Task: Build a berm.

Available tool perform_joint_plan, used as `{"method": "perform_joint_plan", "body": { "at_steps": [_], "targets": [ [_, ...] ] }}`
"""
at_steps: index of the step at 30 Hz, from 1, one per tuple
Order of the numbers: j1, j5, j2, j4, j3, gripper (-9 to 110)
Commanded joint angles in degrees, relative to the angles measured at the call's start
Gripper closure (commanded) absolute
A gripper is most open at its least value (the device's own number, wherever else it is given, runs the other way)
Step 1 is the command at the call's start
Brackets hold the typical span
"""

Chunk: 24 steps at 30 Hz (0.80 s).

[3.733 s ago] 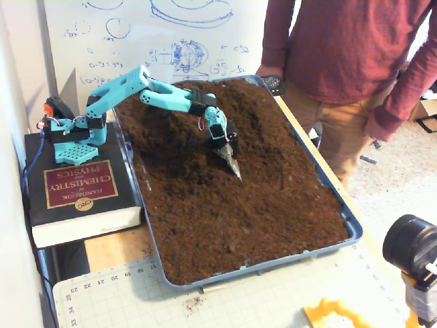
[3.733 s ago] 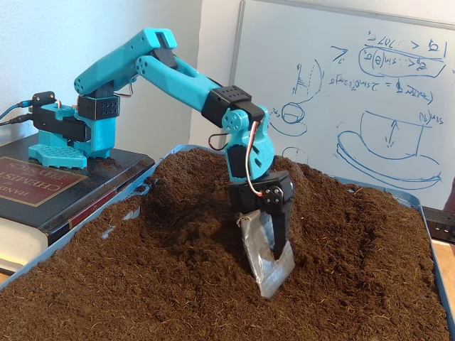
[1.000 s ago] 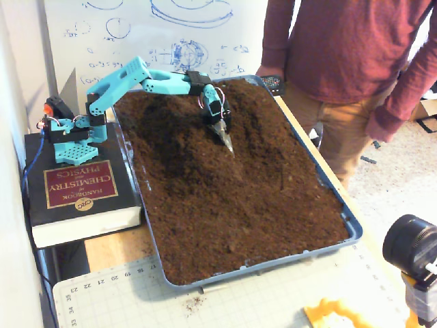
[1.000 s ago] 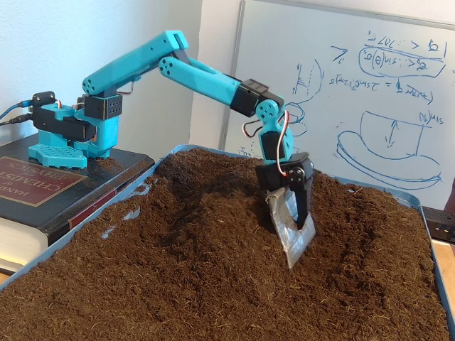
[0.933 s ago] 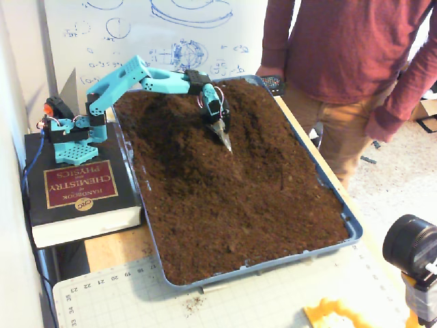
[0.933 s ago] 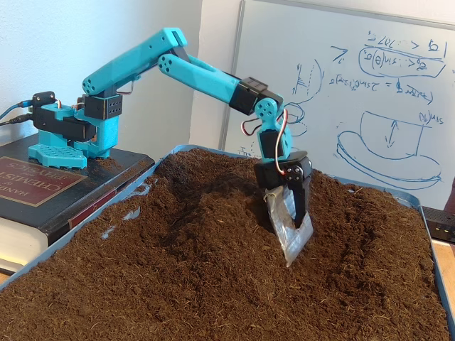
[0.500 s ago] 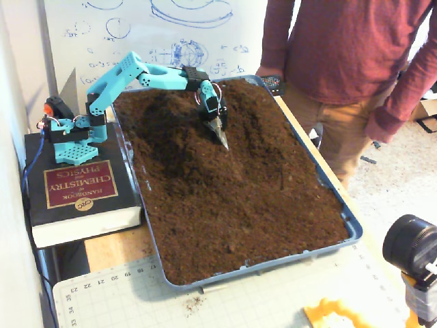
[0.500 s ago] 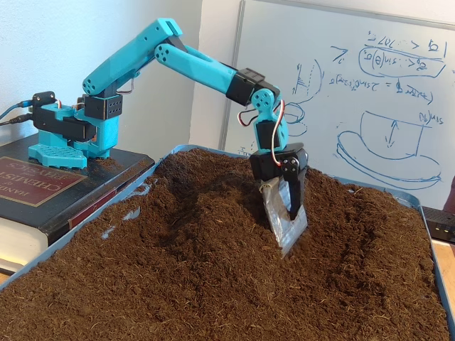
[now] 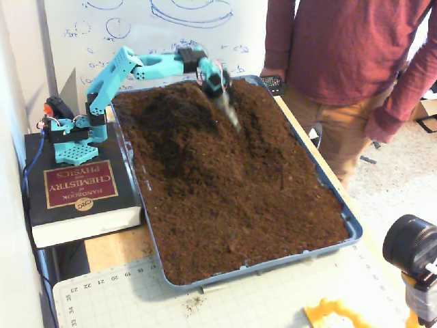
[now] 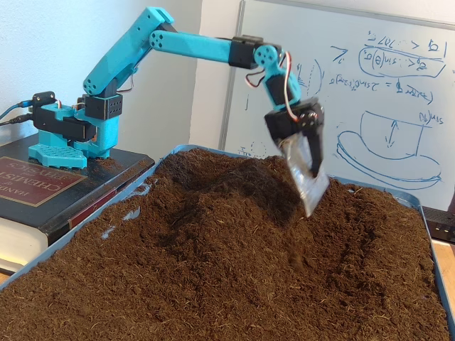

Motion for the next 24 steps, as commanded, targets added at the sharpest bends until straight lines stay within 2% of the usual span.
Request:
{"method": "perform_joint_plan", "body": {
  "at_steps": [1,9,16,24],
  "targets": [
    [-2.2,0.79,-1.93,-0.79,-14.06,101],
    [-8.79,0.79,-25.14,-0.79,-39.64,101],
    [-9.84,0.79,-43.77,-0.79,-59.77,101],
    [-12.22,0.7,-57.13,0.0,-62.49,101]
  ]
}}
